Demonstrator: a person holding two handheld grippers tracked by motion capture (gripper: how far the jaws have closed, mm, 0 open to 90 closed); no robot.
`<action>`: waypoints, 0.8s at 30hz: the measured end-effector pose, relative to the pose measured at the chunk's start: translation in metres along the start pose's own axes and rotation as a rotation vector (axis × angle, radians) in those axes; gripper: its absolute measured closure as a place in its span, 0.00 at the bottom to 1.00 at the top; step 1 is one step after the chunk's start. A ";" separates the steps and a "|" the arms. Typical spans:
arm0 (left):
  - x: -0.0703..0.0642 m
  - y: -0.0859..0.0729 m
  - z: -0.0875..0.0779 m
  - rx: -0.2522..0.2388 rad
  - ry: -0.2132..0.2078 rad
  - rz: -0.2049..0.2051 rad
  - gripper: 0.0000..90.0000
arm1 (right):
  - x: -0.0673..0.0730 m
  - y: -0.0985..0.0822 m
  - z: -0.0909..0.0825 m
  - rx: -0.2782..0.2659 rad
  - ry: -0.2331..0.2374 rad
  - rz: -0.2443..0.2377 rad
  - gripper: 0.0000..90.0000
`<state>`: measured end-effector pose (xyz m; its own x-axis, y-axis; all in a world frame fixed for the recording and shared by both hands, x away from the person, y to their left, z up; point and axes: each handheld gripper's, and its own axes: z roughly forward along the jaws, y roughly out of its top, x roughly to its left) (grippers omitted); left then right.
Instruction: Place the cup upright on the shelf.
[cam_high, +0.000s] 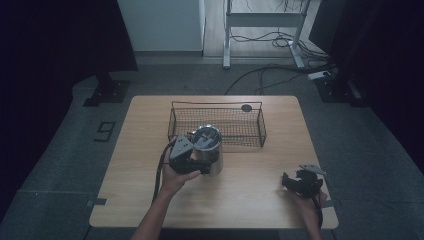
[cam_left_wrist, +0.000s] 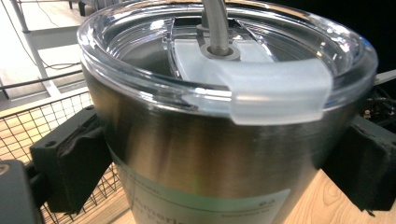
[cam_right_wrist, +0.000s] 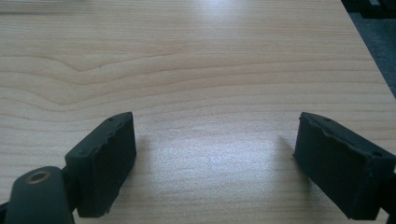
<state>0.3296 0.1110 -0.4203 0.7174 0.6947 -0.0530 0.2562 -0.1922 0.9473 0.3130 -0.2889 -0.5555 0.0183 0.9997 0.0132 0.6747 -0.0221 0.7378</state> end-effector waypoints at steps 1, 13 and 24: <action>0.001 0.001 0.000 0.000 0.003 0.001 0.05 | 0.000 0.000 0.000 -0.001 0.000 -0.001 0.14; 0.006 0.012 0.004 0.002 0.012 0.006 0.05 | 0.000 0.000 0.000 0.000 0.000 0.000 0.14; 0.009 0.022 0.008 -0.003 0.011 0.013 0.05 | 0.000 0.000 0.000 -0.001 -0.001 0.000 0.14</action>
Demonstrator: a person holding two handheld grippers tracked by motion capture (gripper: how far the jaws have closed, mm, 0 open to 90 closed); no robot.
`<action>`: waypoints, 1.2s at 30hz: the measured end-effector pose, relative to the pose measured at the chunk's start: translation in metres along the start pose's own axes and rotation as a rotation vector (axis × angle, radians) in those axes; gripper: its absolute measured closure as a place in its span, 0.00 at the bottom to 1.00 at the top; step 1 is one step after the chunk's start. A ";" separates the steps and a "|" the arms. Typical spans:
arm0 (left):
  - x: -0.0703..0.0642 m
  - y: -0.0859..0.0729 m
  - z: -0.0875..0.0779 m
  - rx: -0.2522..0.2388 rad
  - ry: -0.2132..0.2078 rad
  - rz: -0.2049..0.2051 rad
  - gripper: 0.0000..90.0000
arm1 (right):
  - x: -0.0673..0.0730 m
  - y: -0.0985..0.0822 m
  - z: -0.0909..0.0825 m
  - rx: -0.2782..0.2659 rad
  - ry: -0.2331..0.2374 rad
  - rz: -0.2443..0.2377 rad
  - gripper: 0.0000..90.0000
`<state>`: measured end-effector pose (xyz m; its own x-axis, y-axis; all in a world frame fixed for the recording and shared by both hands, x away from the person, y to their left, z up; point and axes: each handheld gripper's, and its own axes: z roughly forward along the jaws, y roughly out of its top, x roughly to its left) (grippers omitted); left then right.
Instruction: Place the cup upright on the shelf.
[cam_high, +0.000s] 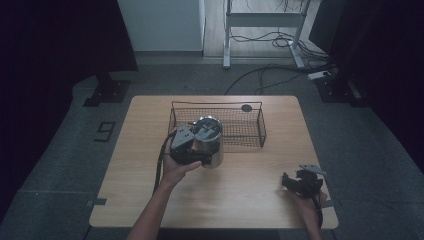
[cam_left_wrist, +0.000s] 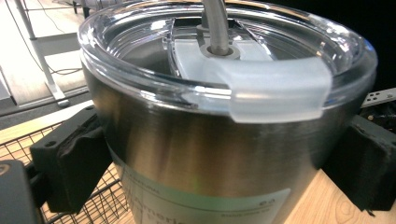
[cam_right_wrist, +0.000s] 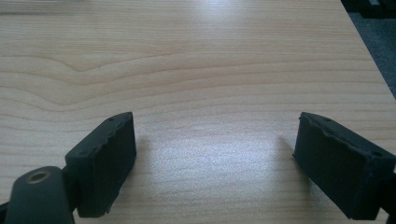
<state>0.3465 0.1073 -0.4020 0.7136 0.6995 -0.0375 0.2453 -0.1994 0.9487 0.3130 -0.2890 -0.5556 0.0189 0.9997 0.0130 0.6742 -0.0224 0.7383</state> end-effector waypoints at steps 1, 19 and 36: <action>0.000 0.000 0.000 0.000 0.000 0.000 0.05 | 0.000 0.000 0.000 0.000 0.000 0.000 0.14; 0.013 0.015 0.008 -0.008 0.012 -0.001 0.05 | 0.000 0.000 0.000 0.003 -0.002 0.003 0.14; 0.029 0.023 0.025 -0.002 0.028 -0.013 0.05 | -0.001 0.000 0.000 0.000 -0.003 0.009 0.14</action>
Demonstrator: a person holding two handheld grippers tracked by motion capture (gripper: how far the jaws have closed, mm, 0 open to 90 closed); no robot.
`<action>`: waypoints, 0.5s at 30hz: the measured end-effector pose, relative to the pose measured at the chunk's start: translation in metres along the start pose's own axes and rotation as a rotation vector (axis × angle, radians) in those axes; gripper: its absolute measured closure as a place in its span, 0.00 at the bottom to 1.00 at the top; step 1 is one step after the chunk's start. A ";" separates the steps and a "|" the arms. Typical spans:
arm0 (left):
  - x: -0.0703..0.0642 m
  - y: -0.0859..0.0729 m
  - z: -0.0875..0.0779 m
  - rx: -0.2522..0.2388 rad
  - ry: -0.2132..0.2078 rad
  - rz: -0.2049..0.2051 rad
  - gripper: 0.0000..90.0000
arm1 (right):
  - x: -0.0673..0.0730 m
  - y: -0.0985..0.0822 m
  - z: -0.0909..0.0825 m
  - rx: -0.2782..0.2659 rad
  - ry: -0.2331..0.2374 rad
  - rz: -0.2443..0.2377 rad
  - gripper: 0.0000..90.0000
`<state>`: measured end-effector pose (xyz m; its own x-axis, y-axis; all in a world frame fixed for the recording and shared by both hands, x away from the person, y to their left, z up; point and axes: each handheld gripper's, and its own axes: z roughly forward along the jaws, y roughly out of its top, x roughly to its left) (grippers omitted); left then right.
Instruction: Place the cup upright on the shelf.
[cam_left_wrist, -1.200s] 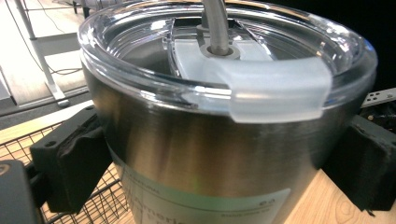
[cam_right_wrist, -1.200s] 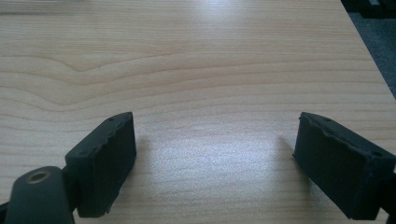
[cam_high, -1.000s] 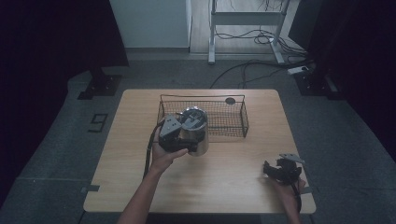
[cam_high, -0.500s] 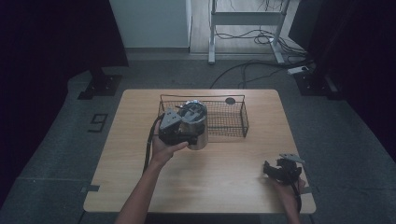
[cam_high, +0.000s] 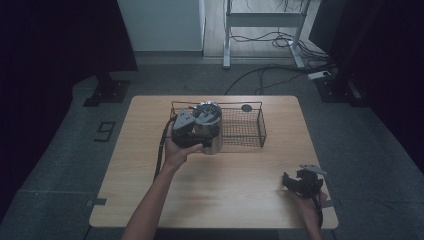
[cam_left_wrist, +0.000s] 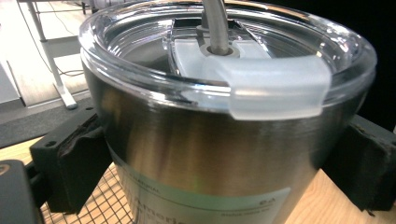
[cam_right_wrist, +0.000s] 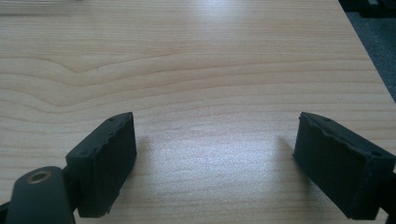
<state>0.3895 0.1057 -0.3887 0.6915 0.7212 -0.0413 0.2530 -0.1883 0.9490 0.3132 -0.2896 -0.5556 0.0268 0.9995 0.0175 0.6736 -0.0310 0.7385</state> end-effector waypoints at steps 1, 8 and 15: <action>0.000 0.000 0.000 0.000 0.000 0.000 0.05 | 0.000 0.000 0.000 0.000 0.000 0.000 0.14; 0.005 0.001 0.006 0.004 0.001 -0.011 0.05 | 0.000 0.000 0.000 0.001 -0.001 -0.001 0.14; 0.010 0.003 0.013 -0.005 0.005 -0.015 0.05 | -0.001 0.000 0.000 -0.002 -0.004 -0.002 0.14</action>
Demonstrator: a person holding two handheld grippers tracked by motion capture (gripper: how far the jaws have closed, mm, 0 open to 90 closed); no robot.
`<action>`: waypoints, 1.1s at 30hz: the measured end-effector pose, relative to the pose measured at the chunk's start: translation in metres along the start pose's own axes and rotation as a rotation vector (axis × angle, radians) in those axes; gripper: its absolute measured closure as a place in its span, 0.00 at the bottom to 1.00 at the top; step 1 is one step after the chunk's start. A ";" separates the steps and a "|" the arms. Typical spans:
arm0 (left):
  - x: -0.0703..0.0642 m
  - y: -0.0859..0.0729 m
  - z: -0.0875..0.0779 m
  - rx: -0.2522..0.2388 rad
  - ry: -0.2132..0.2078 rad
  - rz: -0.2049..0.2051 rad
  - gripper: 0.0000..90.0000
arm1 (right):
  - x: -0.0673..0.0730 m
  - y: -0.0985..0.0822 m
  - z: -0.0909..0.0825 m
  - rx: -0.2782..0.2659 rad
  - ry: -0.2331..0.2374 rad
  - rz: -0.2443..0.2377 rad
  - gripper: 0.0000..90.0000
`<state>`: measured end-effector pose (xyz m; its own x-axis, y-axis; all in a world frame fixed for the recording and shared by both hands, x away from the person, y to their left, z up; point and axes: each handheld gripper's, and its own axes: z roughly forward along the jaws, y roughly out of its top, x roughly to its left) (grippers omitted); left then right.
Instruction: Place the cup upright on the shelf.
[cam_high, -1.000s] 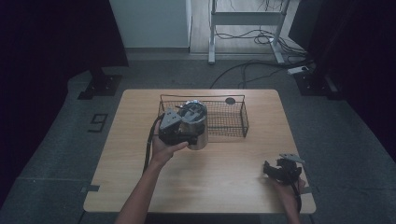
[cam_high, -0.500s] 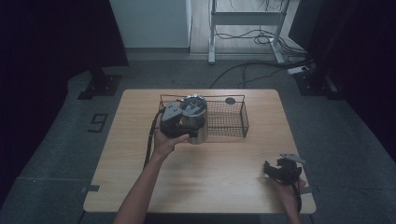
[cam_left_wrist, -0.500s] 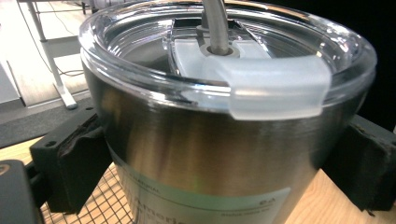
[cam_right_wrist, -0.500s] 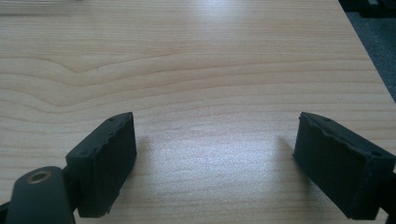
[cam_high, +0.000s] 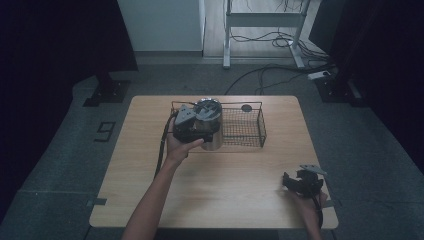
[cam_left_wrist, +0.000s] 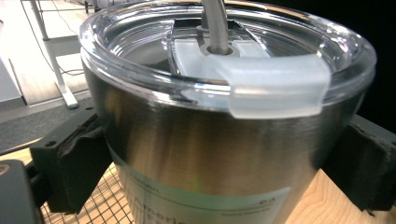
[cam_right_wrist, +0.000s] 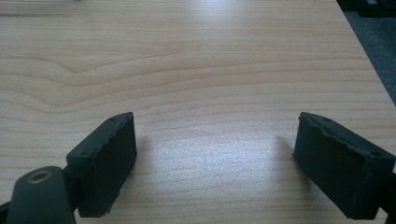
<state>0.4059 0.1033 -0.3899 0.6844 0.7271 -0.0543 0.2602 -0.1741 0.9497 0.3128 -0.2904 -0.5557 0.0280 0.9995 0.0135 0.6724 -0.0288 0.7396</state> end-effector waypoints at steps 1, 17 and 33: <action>0.001 0.001 0.001 -0.001 0.001 -0.001 0.05 | 0.000 0.000 0.000 0.000 0.000 0.001 0.14; 0.013 0.012 0.008 -0.007 0.014 -0.008 0.05 | 0.000 0.000 0.000 0.001 -0.006 0.006 0.14; 0.030 0.017 0.021 0.002 0.042 -0.029 0.05 | 0.000 0.000 0.000 0.002 -0.008 0.009 0.14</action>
<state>0.4454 0.1077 -0.3818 0.6476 0.7589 -0.0686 0.2810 -0.1542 0.9472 0.3127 -0.2905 -0.5556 0.0399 0.9991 0.0152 0.6737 -0.0382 0.7380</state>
